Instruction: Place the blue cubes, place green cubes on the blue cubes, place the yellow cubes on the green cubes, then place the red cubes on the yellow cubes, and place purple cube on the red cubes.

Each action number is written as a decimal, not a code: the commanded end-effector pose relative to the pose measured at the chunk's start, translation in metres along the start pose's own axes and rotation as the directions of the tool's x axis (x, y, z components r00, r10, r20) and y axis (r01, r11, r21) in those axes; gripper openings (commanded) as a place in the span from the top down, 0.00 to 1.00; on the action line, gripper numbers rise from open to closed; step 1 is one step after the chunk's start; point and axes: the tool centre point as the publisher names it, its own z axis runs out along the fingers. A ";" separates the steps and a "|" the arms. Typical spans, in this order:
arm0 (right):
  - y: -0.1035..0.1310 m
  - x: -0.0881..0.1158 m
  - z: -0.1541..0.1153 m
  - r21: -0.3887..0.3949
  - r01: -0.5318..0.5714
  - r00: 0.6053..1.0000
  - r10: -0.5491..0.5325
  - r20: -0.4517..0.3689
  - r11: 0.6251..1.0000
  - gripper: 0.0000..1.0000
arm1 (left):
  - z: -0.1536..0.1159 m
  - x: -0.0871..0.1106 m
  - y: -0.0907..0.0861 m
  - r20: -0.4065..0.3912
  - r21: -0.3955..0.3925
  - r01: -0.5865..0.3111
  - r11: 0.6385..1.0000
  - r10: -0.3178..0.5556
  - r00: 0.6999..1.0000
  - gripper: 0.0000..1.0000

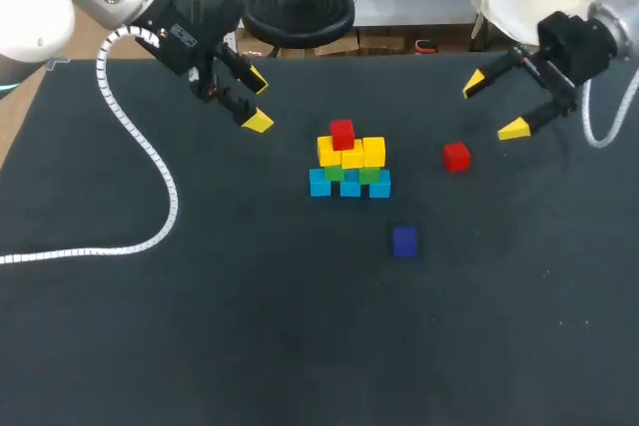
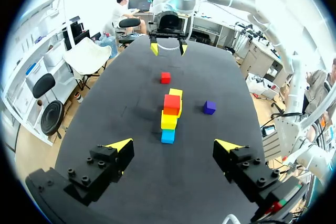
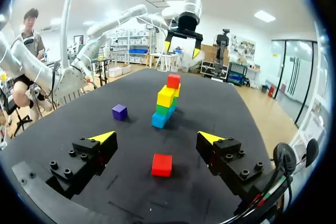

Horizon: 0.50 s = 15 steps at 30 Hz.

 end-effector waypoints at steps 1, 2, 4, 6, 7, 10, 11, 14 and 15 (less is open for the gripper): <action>0.020 -0.010 0.023 0.066 -0.018 0.999 0.021 -0.042 0.998 0.00 | 0.000 0.000 -0.001 -0.003 -0.002 0.002 1.000 -0.002 1.000 0.00; 0.024 -0.010 0.028 0.059 -0.028 0.998 0.032 -0.061 0.998 0.00 | 0.000 0.000 -0.001 -0.003 -0.002 0.002 1.000 -0.002 1.000 0.00; 0.033 -0.006 0.034 0.078 -0.040 0.996 0.046 -0.078 0.996 0.00 | 0.000 0.000 -0.001 -0.003 -0.002 0.002 1.000 -0.002 1.000 0.00; 0.042 -0.001 0.041 0.077 -0.054 0.997 0.059 -0.058 0.996 0.00 | 0.000 0.000 -0.001 -0.003 -0.002 0.002 1.000 -0.002 1.000 0.00; 0.045 0.002 0.043 0.077 -0.070 0.997 0.073 -0.037 0.995 0.00 | 0.000 0.000 -0.001 -0.003 -0.002 0.002 1.000 -0.002 1.000 0.00; 0.050 0.006 0.050 0.055 -0.075 0.997 0.076 -0.020 0.996 0.00 | 0.000 0.000 -0.001 -0.003 -0.002 0.002 1.000 -0.002 1.000 0.00; 0.051 0.008 0.051 0.056 -0.064 0.998 0.065 -0.019 0.996 0.00 | 0.000 0.000 -0.001 -0.003 -0.002 0.002 1.000 -0.002 1.000 0.00; 0.052 0.017 0.050 0.080 -0.060 0.997 0.063 -0.037 0.995 0.00 | 0.000 0.000 -0.001 -0.003 -0.002 0.002 1.000 -0.002 1.000 0.00; 0.052 0.021 0.048 0.090 -0.053 0.998 0.056 -0.041 0.995 0.00 | 0.000 0.000 -0.001 -0.003 -0.002 0.002 1.000 -0.002 1.000 0.00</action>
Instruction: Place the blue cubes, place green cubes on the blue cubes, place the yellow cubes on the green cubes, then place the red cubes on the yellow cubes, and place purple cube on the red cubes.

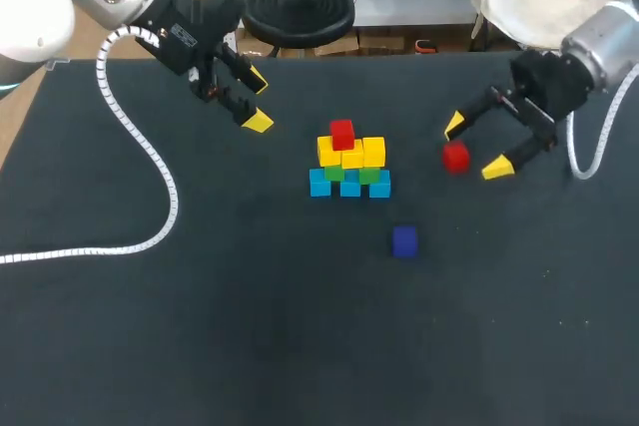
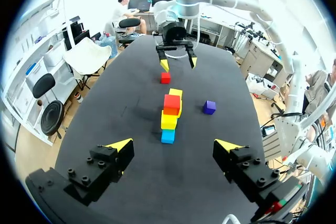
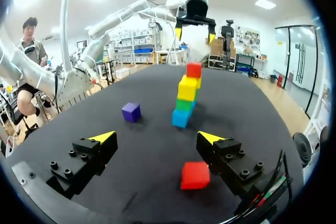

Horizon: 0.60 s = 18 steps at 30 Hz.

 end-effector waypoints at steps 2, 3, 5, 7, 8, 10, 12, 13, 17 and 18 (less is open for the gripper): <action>0.012 0.011 -0.004 0.178 0.012 1.000 -0.006 -0.029 0.984 0.00 | 0.000 0.000 -0.001 -0.003 -0.002 0.002 1.000 -0.002 1.000 0.00; 0.011 0.013 -0.006 0.189 0.019 1.000 -0.014 -0.027 0.982 0.00 | 0.000 0.000 -0.001 -0.003 -0.002 0.002 1.000 -0.002 1.000 0.00; 0.008 0.012 -0.008 0.188 0.019 0.999 -0.013 -0.033 0.982 0.00 | 0.000 0.000 -0.001 -0.003 -0.002 0.002 1.000 -0.002 1.000 0.00; 0.005 0.010 -0.008 0.186 0.026 0.999 -0.020 -0.036 0.982 0.00 | 0.000 0.000 -0.001 -0.003 -0.002 0.002 1.000 -0.002 1.000 0.00; 0.004 0.010 -0.008 0.185 0.027 0.999 -0.020 -0.037 0.982 0.00 | 0.000 0.000 -0.001 -0.003 -0.002 0.002 1.000 -0.002 1.000 0.00; 0.001 0.011 -0.007 0.183 0.023 0.999 -0.017 -0.032 0.983 0.00 | 0.000 0.000 -0.001 -0.003 -0.002 0.002 1.000 -0.002 1.000 0.00; -0.003 0.012 -0.004 0.178 0.022 1.000 -0.018 -0.025 0.984 0.00 | 0.000 0.000 -0.001 -0.003 -0.002 0.002 1.000 -0.002 1.000 0.00; -0.005 0.013 -0.003 0.175 0.015 1.000 -0.011 -0.022 0.984 0.00 | 0.000 0.000 -0.001 -0.003 -0.002 0.002 1.000 -0.002 1.000 0.00; -0.009 0.017 0.000 0.174 0.003 1.000 -0.001 -0.010 0.985 0.00 | 0.000 0.000 -0.001 -0.003 -0.002 0.002 1.000 -0.002 1.000 0.00; -0.010 0.018 0.001 0.175 0.002 1.000 0.000 -0.008 0.985 0.00 | 0.000 0.000 -0.001 -0.003 -0.002 0.002 1.000 -0.002 1.000 0.00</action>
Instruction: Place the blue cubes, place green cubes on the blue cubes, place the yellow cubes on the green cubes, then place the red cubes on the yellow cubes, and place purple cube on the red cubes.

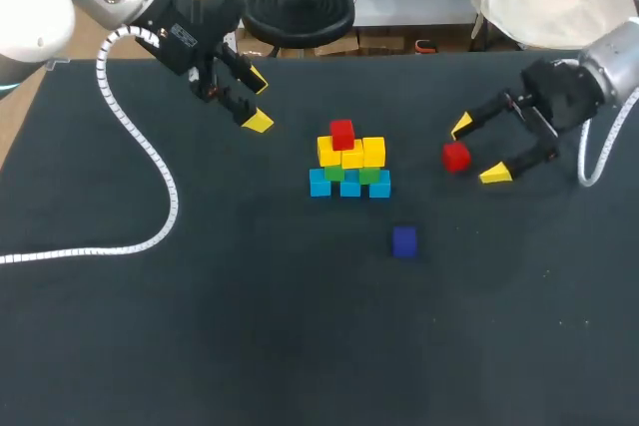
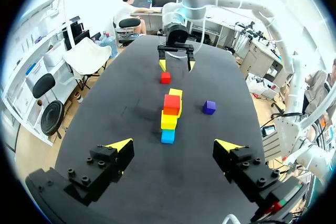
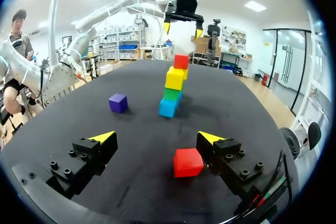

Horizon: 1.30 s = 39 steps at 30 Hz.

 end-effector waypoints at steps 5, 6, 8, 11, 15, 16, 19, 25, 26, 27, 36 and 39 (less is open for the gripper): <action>-0.001 0.006 0.003 0.025 -0.002 1.000 0.001 0.018 1.000 0.05 | 0.000 0.000 -0.001 -0.003 -0.002 0.002 1.000 -0.002 1.000 0.00; -0.001 0.006 0.003 0.025 -0.002 1.000 0.001 0.018 1.000 0.27 | 0.000 0.000 -0.001 -0.003 -0.002 0.002 1.000 -0.002 1.000 0.00; -0.002 0.005 0.003 0.022 -0.002 1.000 0.001 0.016 1.000 0.40 | 0.000 0.000 -0.001 -0.003 -0.002 0.002 1.000 -0.002 1.000 0.00; -0.003 0.004 0.004 0.017 -0.002 1.000 0.002 0.014 1.000 0.52 | 0.000 0.000 -0.001 -0.003 -0.002 0.002 1.000 -0.002 1.000 0.00; -0.005 0.006 0.006 0.008 -0.010 1.000 0.009 0.011 1.000 0.53 | 0.000 0.000 -0.001 -0.003 -0.002 0.002 1.000 -0.002 1.000 0.00; -0.005 0.006 0.006 0.006 -0.011 1.000 0.011 0.011 1.000 0.52 | 0.000 0.000 -0.001 -0.003 -0.002 0.002 1.000 -0.002 1.000 0.00; -0.006 0.006 0.007 0.001 -0.014 1.000 0.014 0.007 1.000 0.49 | 0.000 0.000 -0.001 -0.003 -0.002 0.002 1.000 -0.002 1.000 0.00; -0.007 0.004 0.006 0.012 -0.009 1.000 0.009 0.003 1.000 0.00 | 0.000 0.000 -0.001 -0.003 -0.002 0.002 1.000 -0.002 1.000 0.00; -0.007 0.003 0.005 0.013 -0.007 1.000 0.007 0.003 1.000 0.00 | 0.000 0.000 -0.001 -0.003 -0.002 0.002 1.000 -0.002 1.000 0.00; -0.008 0.003 0.004 0.014 -0.006 1.000 0.006 0.003 1.000 0.00 | 0.000 0.000 -0.001 -0.003 -0.002 0.002 1.000 -0.002 1.000 0.00; -0.023 0.011 0.002 -0.029 -0.046 0.999 0.047 0.027 0.999 0.00 | 0.000 0.000 -0.001 -0.003 -0.002 0.002 1.000 -0.002 1.000 0.00; -0.026 0.011 0.002 -0.032 -0.045 0.998 0.046 0.032 0.998 0.00 | 0.000 0.000 -0.001 -0.003 -0.002 0.002 1.000 -0.002 1.000 0.00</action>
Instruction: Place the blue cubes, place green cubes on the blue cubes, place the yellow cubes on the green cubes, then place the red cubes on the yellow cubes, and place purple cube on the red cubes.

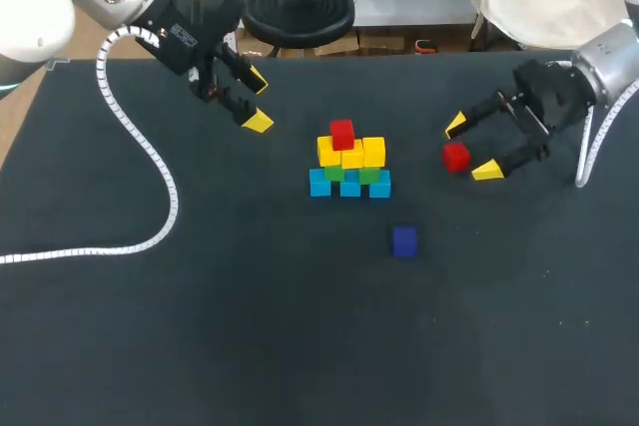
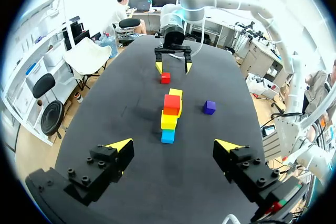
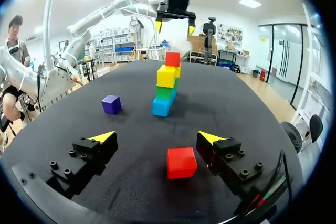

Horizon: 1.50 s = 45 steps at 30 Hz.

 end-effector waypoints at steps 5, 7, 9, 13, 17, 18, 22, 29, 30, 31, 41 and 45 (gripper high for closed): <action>-0.016 0.005 -0.004 -0.034 -0.002 1.000 0.002 0.014 0.999 0.00 | 0.000 0.000 -0.001 -0.003 -0.002 0.002 1.000 -0.002 1.000 0.00; -0.016 0.007 -0.004 -0.034 -0.007 1.000 0.008 0.011 0.999 0.00 | 0.000 0.000 -0.001 -0.003 -0.002 0.002 1.000 -0.002 1.000 0.00; -0.016 0.008 -0.003 -0.036 -0.015 1.000 0.016 0.011 0.999 0.00 | 0.000 0.000 -0.001 -0.003 -0.002 0.002 1.000 -0.002 1.000 0.00; -0.015 0.012 -0.001 -0.040 -0.033 0.999 0.034 0.009 0.999 0.00 | 0.000 0.000 -0.001 -0.003 -0.002 0.002 1.000 -0.002 1.000 0.00; -0.011 0.014 0.001 -0.037 -0.047 0.999 0.048 0.007 0.998 0.00 | 0.000 0.000 -0.001 -0.003 -0.002 0.002 1.000 -0.002 1.000 0.00; -0.010 0.015 0.001 -0.036 -0.049 0.999 0.049 0.008 0.998 0.00 | 0.000 0.000 -0.001 -0.003 -0.002 0.002 1.000 -0.002 1.000 0.00; -0.008 0.017 0.003 -0.027 -0.054 0.998 0.055 0.008 0.998 0.00 | 0.000 0.000 -0.001 -0.003 -0.002 0.002 1.000 -0.002 1.000 0.00; -0.007 0.018 0.008 -0.017 -0.055 0.998 0.055 -0.007 0.998 0.20 | 0.000 0.000 -0.001 -0.003 -0.002 0.002 1.000 -0.002 1.000 0.00; -0.007 0.017 0.008 -0.016 -0.055 0.998 0.055 -0.011 0.998 0.34 | 0.000 0.000 -0.001 -0.003 -0.002 0.002 1.000 -0.002 1.000 0.00; -0.007 0.017 0.009 -0.015 -0.054 0.998 0.054 -0.012 0.998 0.47 | 0.000 0.000 -0.001 -0.003 -0.002 0.002 1.000 -0.002 1.000 0.00; -0.007 0.010 0.012 -0.005 -0.042 0.998 0.042 -0.036 0.999 1.00 | 0.000 0.000 -0.001 -0.003 -0.002 0.002 1.000 -0.002 1.000 0.00; -0.006 -0.002 0.013 0.003 -0.023 0.998 0.023 -0.050 1.000 1.00 | 0.000 0.000 -0.001 -0.003 -0.002 0.002 1.000 -0.002 1.000 0.00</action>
